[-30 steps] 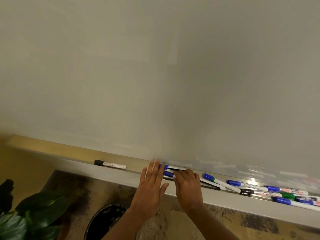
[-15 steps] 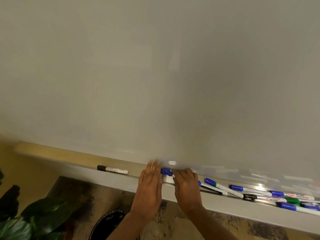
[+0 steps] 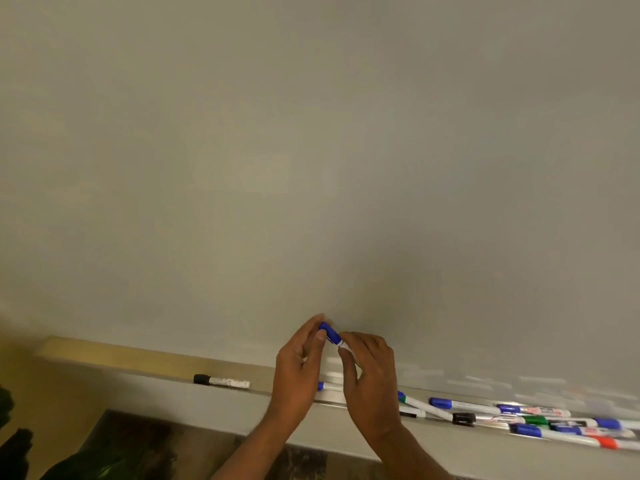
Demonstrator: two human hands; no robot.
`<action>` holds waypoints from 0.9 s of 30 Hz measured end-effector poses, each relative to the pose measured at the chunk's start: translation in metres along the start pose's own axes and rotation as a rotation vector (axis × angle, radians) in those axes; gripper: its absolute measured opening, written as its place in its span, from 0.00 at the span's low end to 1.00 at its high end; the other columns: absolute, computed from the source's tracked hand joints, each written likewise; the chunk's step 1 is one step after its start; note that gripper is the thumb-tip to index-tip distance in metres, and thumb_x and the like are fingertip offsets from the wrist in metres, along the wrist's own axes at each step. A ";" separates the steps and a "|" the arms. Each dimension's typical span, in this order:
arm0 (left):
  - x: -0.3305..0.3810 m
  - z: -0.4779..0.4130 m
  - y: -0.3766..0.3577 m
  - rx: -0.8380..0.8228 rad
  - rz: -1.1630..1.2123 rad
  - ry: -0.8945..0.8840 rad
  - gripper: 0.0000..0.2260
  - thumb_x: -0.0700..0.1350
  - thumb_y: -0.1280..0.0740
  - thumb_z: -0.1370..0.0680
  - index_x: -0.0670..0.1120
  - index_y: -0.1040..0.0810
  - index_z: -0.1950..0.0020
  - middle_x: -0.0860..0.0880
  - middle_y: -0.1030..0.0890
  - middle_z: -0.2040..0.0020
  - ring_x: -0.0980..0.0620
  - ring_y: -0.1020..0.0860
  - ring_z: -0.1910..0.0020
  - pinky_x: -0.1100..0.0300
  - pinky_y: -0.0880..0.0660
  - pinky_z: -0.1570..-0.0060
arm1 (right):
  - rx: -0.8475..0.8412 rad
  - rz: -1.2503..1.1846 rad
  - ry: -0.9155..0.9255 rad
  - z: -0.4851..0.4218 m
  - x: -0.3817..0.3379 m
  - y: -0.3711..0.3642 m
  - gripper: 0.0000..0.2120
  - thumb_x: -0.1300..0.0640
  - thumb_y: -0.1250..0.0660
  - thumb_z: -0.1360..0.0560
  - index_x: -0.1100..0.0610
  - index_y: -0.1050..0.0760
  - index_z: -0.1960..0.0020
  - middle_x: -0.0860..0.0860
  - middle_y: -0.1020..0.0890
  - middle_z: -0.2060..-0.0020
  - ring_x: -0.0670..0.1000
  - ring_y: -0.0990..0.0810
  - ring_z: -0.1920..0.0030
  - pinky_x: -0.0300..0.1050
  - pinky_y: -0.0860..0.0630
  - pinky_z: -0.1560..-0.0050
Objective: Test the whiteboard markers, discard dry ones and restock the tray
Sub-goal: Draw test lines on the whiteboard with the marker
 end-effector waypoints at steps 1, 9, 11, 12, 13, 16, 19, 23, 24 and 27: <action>0.014 0.000 0.000 -0.011 0.041 -0.002 0.18 0.52 0.36 0.20 0.51 0.21 0.31 0.55 0.16 0.38 0.56 0.19 0.37 0.63 0.24 0.36 | -0.004 -0.054 -0.029 -0.004 -0.005 0.008 0.14 0.48 0.41 0.22 0.51 0.23 0.41 0.49 0.17 0.50 0.44 0.24 0.48 0.41 0.24 0.47; 0.135 0.014 -0.009 -0.290 0.288 0.003 0.18 0.51 0.40 0.18 0.47 0.22 0.31 0.49 0.16 0.37 0.50 0.19 0.35 0.54 0.24 0.34 | -0.067 -0.454 -0.205 -0.054 -0.058 0.098 0.12 0.57 0.34 0.22 0.44 0.25 0.40 0.40 0.19 0.49 0.43 0.20 0.48 0.32 0.23 0.49; 0.160 0.019 -0.014 -0.338 0.308 -0.018 0.20 0.52 0.41 0.18 0.46 0.23 0.31 0.48 0.16 0.37 0.49 0.19 0.35 0.54 0.23 0.35 | -0.095 -0.550 -0.240 -0.064 -0.071 0.121 0.13 0.60 0.34 0.21 0.46 0.24 0.40 0.40 0.17 0.51 0.46 0.18 0.49 0.36 0.21 0.51; 0.171 0.021 -0.017 -0.353 0.326 -0.023 0.20 0.52 0.41 0.19 0.45 0.22 0.32 0.47 0.16 0.37 0.48 0.19 0.35 0.54 0.23 0.36 | -0.112 -0.599 -0.260 -0.069 -0.079 0.133 0.13 0.61 0.34 0.21 0.47 0.24 0.41 0.40 0.16 0.52 0.46 0.17 0.50 0.36 0.20 0.54; 0.181 0.023 -0.019 -0.363 0.348 -0.027 0.20 0.52 0.42 0.18 0.44 0.22 0.33 0.46 0.16 0.37 0.46 0.19 0.35 0.53 0.23 0.36 | -0.130 -0.649 -0.283 -0.073 -0.087 0.146 0.12 0.62 0.35 0.21 0.47 0.23 0.42 0.39 0.16 0.53 0.46 0.17 0.52 0.36 0.20 0.56; 0.210 0.033 -0.028 -0.422 0.417 -0.050 0.18 0.52 0.40 0.18 0.43 0.19 0.37 0.36 0.18 0.39 0.39 0.20 0.41 0.51 0.21 0.44 | -0.174 -0.730 -0.385 -0.083 -0.105 0.181 0.07 0.56 0.36 0.20 0.48 0.20 0.47 0.46 0.15 0.60 0.46 0.17 0.61 0.34 0.23 0.63; 0.239 0.044 -0.040 -0.501 0.427 -0.071 0.17 0.53 0.38 0.17 0.43 0.16 0.41 0.34 0.18 0.44 0.38 0.27 0.58 0.52 0.22 0.62 | -0.235 -0.807 -0.426 -0.093 -0.119 0.209 0.16 0.49 0.38 0.20 0.58 0.18 0.55 0.56 0.19 0.67 0.50 0.23 0.68 0.39 0.25 0.66; 0.273 0.051 -0.052 -0.562 0.468 -0.115 0.17 0.53 0.39 0.16 0.40 0.20 0.43 0.39 0.17 0.39 0.35 0.21 0.57 0.49 0.18 0.57 | -0.238 -0.920 -0.432 -0.103 -0.135 0.241 0.21 0.46 0.37 0.21 0.63 0.22 0.60 0.56 0.26 0.73 0.48 0.33 0.75 0.39 0.36 0.75; 0.280 0.053 -0.054 -0.548 0.469 -0.133 0.16 0.52 0.38 0.17 0.40 0.19 0.44 0.39 0.17 0.39 0.33 0.20 0.50 0.47 0.19 0.50 | -0.223 -0.938 -0.437 -0.106 -0.137 0.248 0.20 0.46 0.36 0.21 0.62 0.22 0.60 0.55 0.27 0.72 0.47 0.35 0.76 0.39 0.39 0.75; 0.305 0.056 -0.061 -0.501 0.462 -0.175 0.15 0.51 0.36 0.19 0.40 0.19 0.45 0.38 0.16 0.41 0.41 0.19 0.42 0.55 0.20 0.47 | -0.160 -0.938 -0.451 -0.113 -0.141 0.264 0.20 0.44 0.35 0.22 0.61 0.20 0.61 0.57 0.28 0.71 0.47 0.38 0.76 0.38 0.43 0.75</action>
Point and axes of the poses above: each hand's wrist, its own z-axis away from the middle knuckle, its own y-axis out of the back of the hand, x = y × z, the point moved 2 cm from there along -z, towards the middle knuckle
